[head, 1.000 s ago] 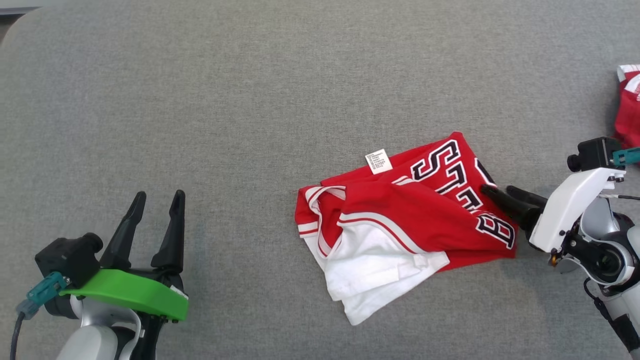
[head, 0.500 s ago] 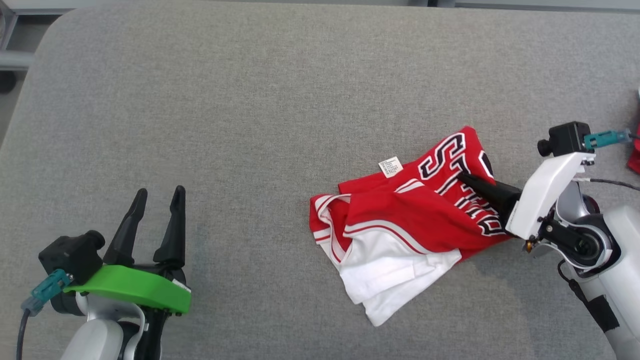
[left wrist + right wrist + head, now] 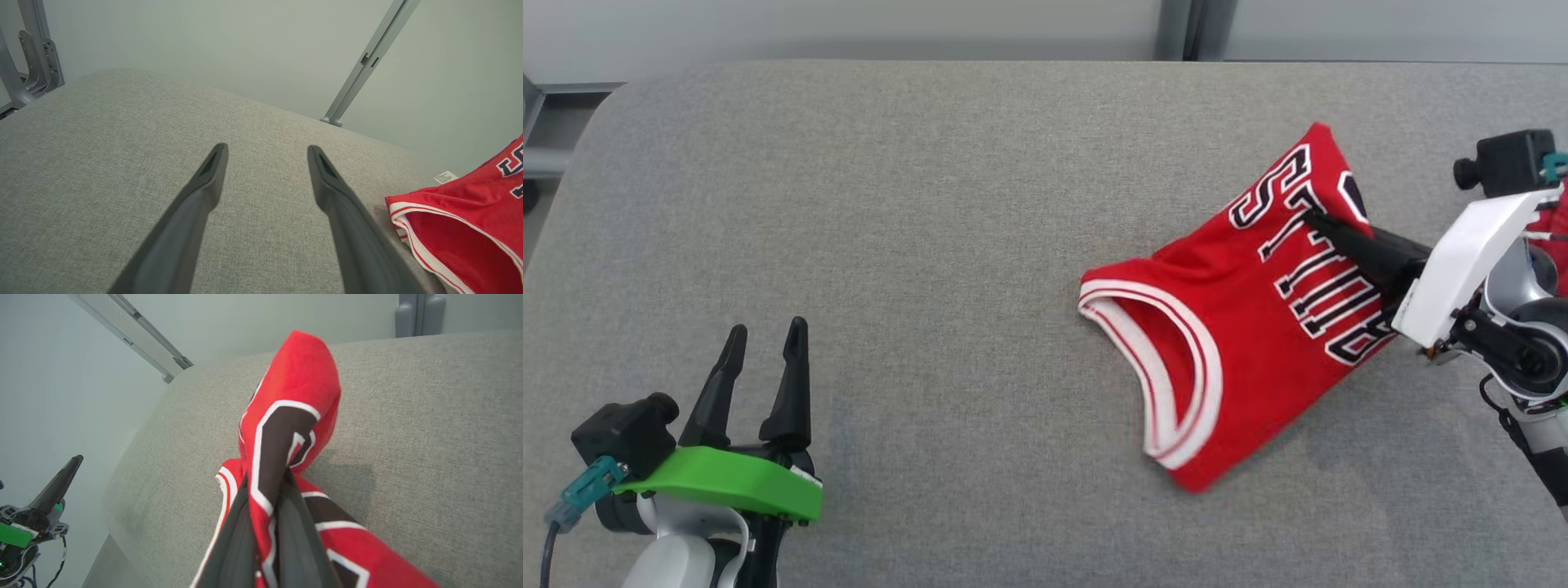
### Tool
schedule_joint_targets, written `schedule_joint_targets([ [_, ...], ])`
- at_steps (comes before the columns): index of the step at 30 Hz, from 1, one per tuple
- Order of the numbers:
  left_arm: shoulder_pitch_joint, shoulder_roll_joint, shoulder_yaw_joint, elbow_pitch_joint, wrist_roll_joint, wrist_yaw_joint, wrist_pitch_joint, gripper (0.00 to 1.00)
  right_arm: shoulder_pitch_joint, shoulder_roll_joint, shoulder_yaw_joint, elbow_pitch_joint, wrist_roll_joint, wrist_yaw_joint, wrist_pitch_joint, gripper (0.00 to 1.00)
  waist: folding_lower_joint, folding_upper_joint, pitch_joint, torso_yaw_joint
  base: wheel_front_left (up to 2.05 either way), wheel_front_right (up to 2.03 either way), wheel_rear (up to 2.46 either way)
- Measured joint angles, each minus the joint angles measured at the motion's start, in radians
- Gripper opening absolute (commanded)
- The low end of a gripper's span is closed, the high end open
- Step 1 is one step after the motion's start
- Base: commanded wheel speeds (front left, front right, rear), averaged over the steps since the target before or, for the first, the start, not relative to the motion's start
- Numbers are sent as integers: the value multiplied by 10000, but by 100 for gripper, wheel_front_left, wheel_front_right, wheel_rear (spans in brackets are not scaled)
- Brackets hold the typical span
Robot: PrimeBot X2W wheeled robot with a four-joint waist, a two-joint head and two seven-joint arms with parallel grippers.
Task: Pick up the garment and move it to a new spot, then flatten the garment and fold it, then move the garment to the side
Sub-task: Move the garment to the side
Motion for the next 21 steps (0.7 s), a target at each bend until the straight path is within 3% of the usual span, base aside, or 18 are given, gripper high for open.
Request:
schedule_joint_targets([
  [7, 198, 38, 27, -96, 0, 0, -10, 100, -191, -194, -437, -125, 188, -54, 17, 0, 0, 0, -34, -361, 0, 0, 0],
  [15, 174, 100, -236, -550, 71, 0, 140, 100, -194, -949, -1421, 359, 107, -997, 94, 0, 0, 0, 508, -537, 0, 0, 0],
  [21, 58, 236, -198, -756, 113, 0, 215, 100, -1034, -1764, -2447, 247, 71, -1519, 94, 0, 0, 0, 1086, -668, 0, 0, 0],
])
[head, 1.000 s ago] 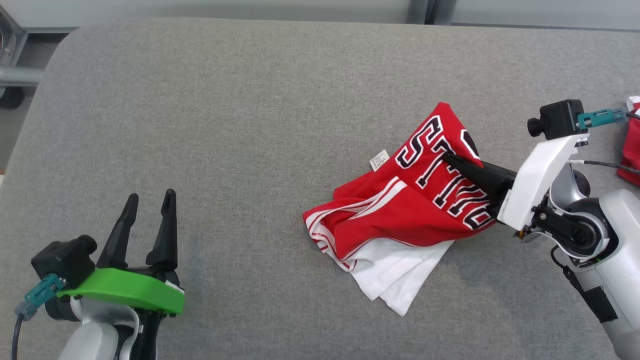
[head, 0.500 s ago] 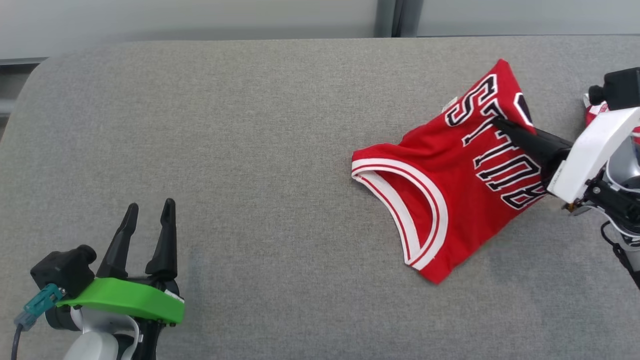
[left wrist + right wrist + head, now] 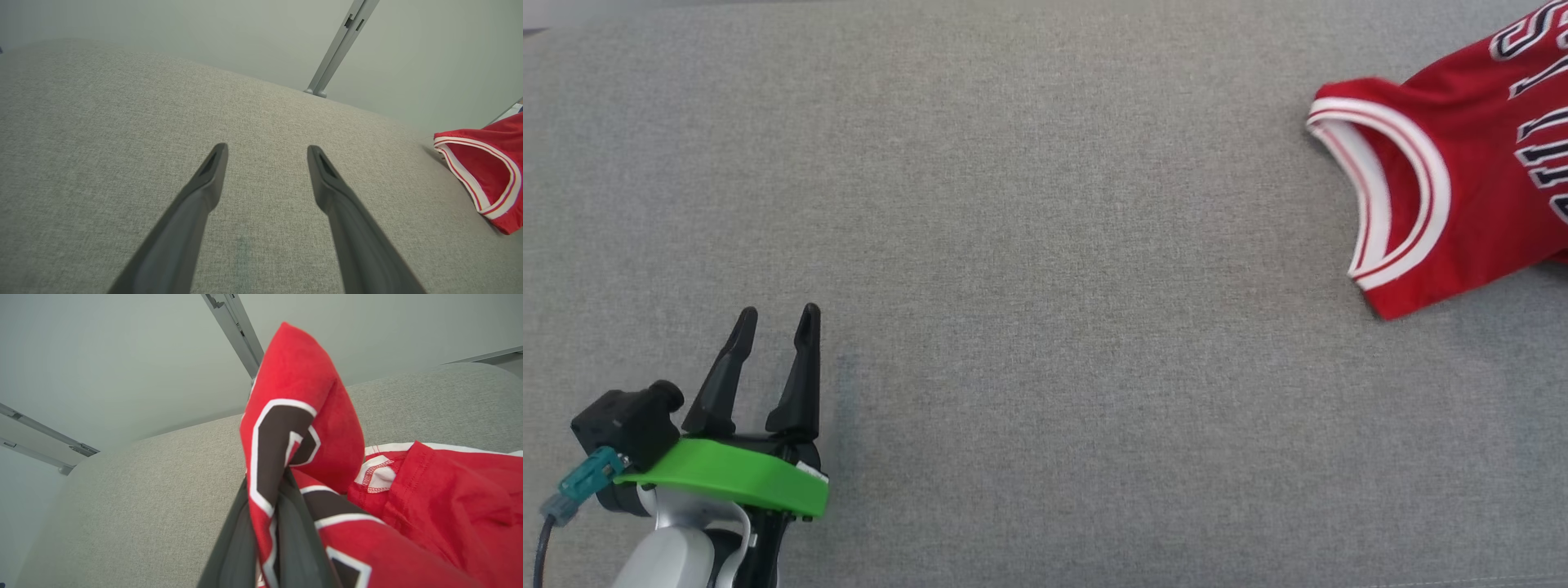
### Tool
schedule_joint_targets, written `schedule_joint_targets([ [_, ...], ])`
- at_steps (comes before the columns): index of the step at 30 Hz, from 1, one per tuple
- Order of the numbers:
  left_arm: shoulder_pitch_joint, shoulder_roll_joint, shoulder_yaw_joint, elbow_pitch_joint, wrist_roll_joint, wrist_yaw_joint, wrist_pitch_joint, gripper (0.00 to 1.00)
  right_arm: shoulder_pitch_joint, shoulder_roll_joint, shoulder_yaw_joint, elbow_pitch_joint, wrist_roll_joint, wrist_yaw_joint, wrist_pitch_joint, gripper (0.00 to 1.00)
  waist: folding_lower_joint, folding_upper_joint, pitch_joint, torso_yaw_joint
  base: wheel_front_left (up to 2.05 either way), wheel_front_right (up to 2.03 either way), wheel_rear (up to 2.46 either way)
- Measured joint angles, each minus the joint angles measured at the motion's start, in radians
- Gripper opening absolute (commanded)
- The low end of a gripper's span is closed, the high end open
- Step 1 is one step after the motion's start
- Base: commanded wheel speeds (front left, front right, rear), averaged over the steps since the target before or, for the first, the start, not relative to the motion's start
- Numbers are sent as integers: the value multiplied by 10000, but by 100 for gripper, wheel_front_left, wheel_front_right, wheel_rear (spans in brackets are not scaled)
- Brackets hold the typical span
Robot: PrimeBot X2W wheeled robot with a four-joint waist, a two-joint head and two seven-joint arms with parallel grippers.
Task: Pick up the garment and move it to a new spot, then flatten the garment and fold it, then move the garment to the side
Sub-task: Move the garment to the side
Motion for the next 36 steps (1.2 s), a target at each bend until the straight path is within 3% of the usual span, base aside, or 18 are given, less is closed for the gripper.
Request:
schedule_joint_targets([
  [5, -335, 56, 6, -140, 71, 2, 59, 100, -436, -318, -510, 75, -4, -433, -2, 0, 0, 0, 476, -117, 0, 0, 0],
  [12, -738, 59, -73, -190, 165, 2, 194, 100, -478, -625, -1043, 779, -86, -523, -75, 0, 0, 0, 1113, -309, 0, 0, 0],
  [15, -787, 115, -4, -184, 174, 13, 263, 100, -479, -949, -1124, 1078, -221, -535, -77, 7, 0, 0, 1261, -396, 0, 0, 0],
  [16, -789, 142, 4, -167, 178, 13, 268, 100, -479, -1064, -1170, 1231, -324, -535, -94, 35, 0, 0, 1296, -436, 0, 0, 0],
  [17, -789, 142, 4, -167, 178, 13, 268, 100, -479, -1064, -1170, 1231, -324, -535, -94, 35, 0, 0, 1296, -436, 0, 0, 0],
  [18, -794, 151, 0, -121, 190, 13, 288, 100, -476, -1239, -1344, 1595, -476, -621, -217, 49, 0, 0, 1346, -519, 0, 0, 0],
  [19, -796, 151, -6, -111, 196, 15, 341, 100, -452, -1346, -1356, 1764, -686, -623, -328, 100, 0, 0, 1363, -559, 0, 0, 0],
  [26, -994, 109, -92, 50, 259, 13, 364, 100, 14, -1643, -1386, 2656, -2309, -755, -1856, 100, -1, 0, 1318, -747, 0, 0, 0],
  [33, -1001, 88, -136, 380, 259, 6, 393, 100, 396, -642, -786, 2913, -2629, -750, -2974, 100, -1, 0, 1018, -893, 0, 0, 0],
  [36, -1011, 44, -111, 516, 257, -88, 234, 100, 388, -541, -683, 2688, -2872, -614, -3799, 100, 0, 0, 802, -943, 0, 0, 0],
])
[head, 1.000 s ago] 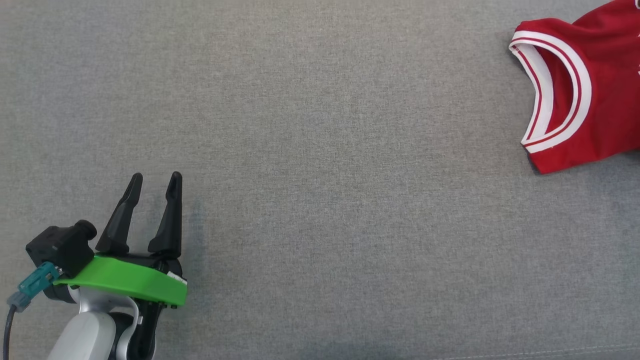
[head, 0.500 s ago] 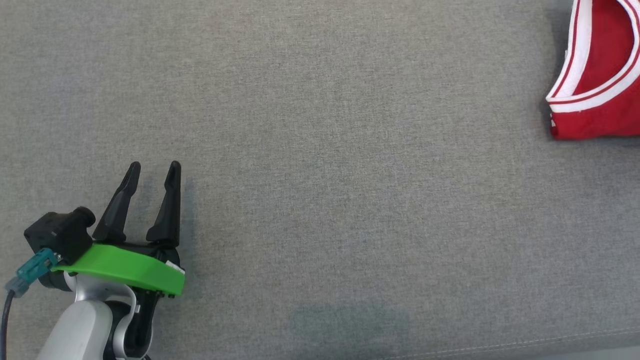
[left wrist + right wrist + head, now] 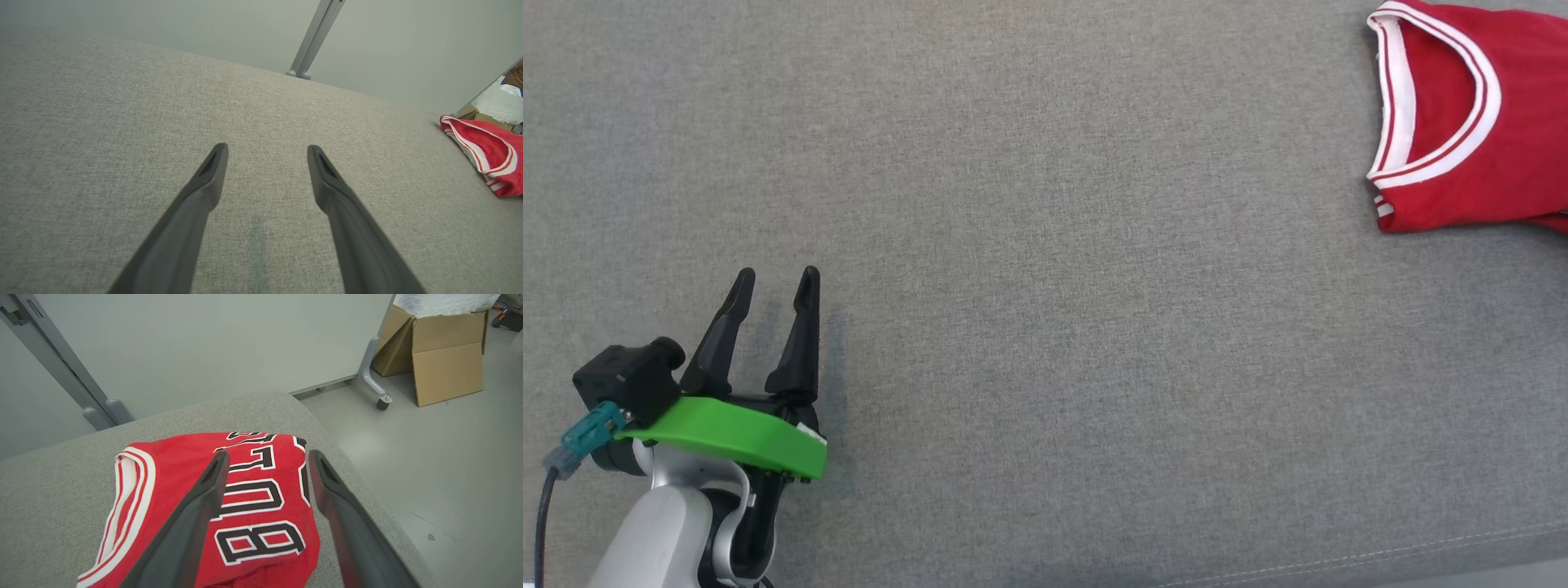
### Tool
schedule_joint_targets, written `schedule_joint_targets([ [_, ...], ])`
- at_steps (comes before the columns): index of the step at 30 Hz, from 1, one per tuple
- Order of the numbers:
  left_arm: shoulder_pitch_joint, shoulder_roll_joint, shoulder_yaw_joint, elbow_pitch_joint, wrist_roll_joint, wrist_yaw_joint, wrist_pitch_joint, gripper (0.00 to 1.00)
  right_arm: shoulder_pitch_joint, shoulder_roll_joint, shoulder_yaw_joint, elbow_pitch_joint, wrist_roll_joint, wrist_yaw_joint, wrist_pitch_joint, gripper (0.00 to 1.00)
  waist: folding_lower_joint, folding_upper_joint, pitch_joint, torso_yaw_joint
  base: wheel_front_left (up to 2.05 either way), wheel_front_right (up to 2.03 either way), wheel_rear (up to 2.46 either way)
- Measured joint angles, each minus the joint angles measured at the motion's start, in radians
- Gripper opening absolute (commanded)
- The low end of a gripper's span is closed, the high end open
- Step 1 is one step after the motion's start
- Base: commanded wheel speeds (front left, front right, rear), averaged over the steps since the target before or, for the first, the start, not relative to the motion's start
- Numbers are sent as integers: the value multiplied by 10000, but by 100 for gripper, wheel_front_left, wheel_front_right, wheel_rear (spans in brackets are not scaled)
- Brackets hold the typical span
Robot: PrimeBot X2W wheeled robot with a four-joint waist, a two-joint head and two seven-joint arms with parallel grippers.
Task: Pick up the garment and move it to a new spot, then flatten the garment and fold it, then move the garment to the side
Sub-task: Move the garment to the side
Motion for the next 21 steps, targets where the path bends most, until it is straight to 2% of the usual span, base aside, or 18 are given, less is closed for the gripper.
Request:
schedule_joint_targets([
  [6, -8, -174, 374, 219, -2, 4, -506, 100, -47, 10, 353, -942, -917, 232, -1471, 100, 0, 0, -483, -55, 0, 0, 0],
  [8, -7, -178, 504, 374, 6, 27, -608, 100, -46, 192, 531, -1344, -1187, 288, -2038, 100, -1, 0, -713, -73, 0, 0, 0],
  [14, 119, 134, 671, 1032, 823, 207, -782, 100, 555, 1081, 1271, -2094, -1772, 347, -3338, 100, 0, 0, -1459, -93, 0, 0, 0],
  [21, 837, 73, 424, 1649, 1160, 268, -955, 100, 2429, 2326, 1965, -1981, -2178, 71, -4228, 100, 0, 0, -2373, -4, 0, 0, 0],
])
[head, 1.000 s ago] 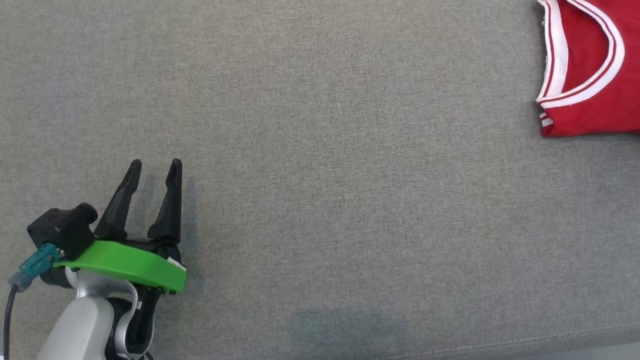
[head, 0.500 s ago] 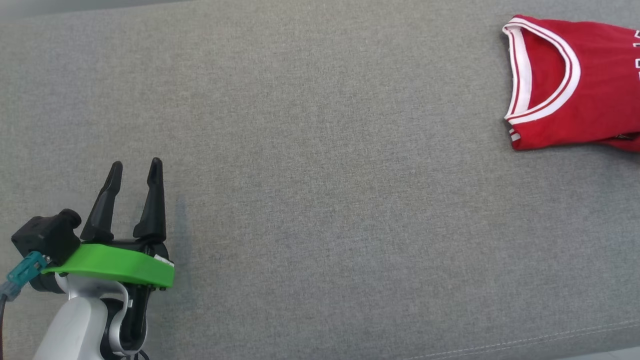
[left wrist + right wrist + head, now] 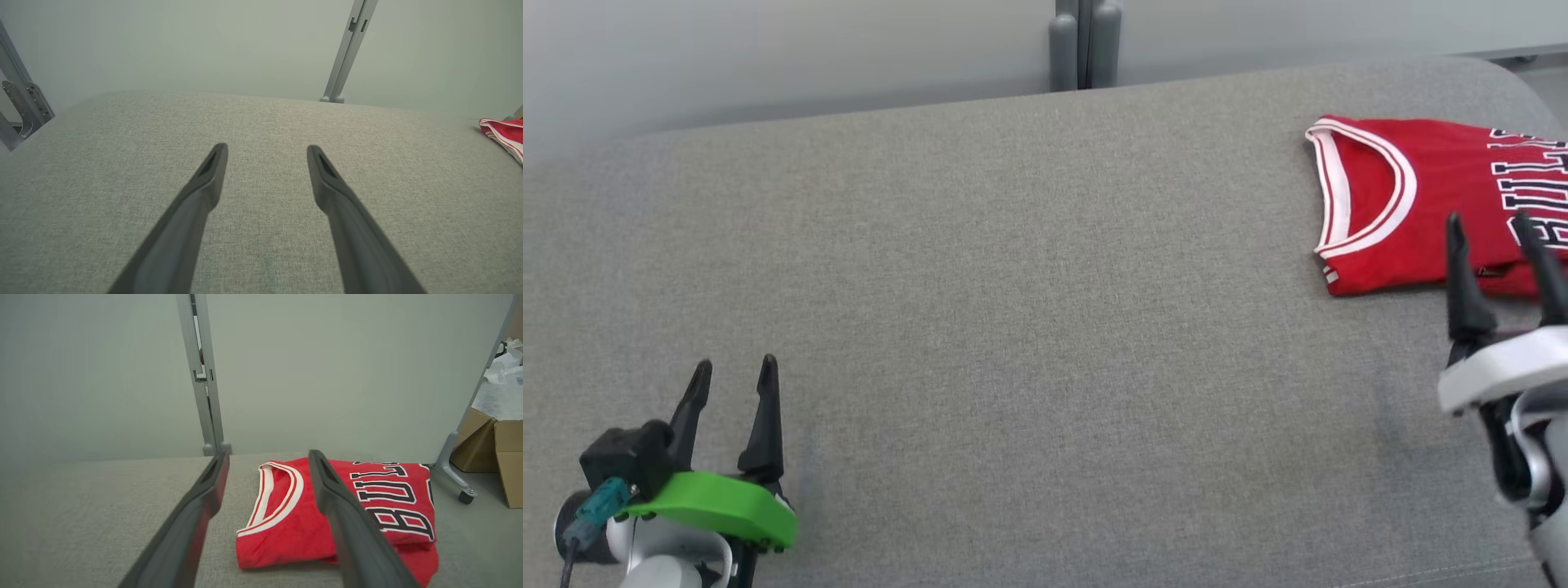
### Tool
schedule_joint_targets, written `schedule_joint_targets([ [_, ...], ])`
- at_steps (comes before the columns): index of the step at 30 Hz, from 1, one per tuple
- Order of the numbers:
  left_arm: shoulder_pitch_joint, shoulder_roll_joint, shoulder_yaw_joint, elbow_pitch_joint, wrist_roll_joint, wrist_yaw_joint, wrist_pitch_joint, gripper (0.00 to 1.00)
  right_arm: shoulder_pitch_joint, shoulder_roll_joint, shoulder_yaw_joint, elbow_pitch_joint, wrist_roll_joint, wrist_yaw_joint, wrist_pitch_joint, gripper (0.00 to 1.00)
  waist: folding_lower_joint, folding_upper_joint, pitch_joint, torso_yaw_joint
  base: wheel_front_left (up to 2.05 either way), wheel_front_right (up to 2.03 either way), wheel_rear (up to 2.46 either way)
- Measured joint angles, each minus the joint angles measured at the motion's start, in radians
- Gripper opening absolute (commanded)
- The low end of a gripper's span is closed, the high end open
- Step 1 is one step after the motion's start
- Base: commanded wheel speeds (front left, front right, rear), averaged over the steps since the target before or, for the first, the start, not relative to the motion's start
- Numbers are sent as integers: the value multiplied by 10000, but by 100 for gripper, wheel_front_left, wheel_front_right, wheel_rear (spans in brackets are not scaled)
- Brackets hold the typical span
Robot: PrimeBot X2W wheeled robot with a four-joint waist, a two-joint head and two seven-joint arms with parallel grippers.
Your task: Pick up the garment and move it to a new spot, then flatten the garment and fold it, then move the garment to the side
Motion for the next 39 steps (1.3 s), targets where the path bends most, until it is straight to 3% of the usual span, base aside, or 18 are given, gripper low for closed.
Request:
schedule_joint_targets([
  [6, 820, -15, 148, 453, 150, 58, -31, 100, 1468, 671, 589, 405, -564, -169, 2, 100, 0, 0, -795, 100, 0, 0, 0],
  [16, 1658, -42, 360, 623, 272, 96, -86, 100, 2621, 1162, 94, 431, -1093, -314, -29, 100, 0, 0, -1691, 186, 0, 0, 0],
  [17, 1672, -48, 355, 623, 311, 96, -86, 0, 2662, 1174, 4, 410, -1174, -314, -29, 0, -1, 0, -1721, 195, 0, 0, 0],
  [28, 1907, -610, 232, 1202, 121, 82, 35, 0, 3070, 1793, 10, 966, -940, -224, 92, 0, -1, 0, -1730, 225, 0, 0, 0],
  [39, 1894, -717, 523, 1197, -1103, -167, 426, 0, 3041, 2008, -320, 968, 575, -17, 422, 0, 0, 0, -1691, 272, 0, 0, 0],
])
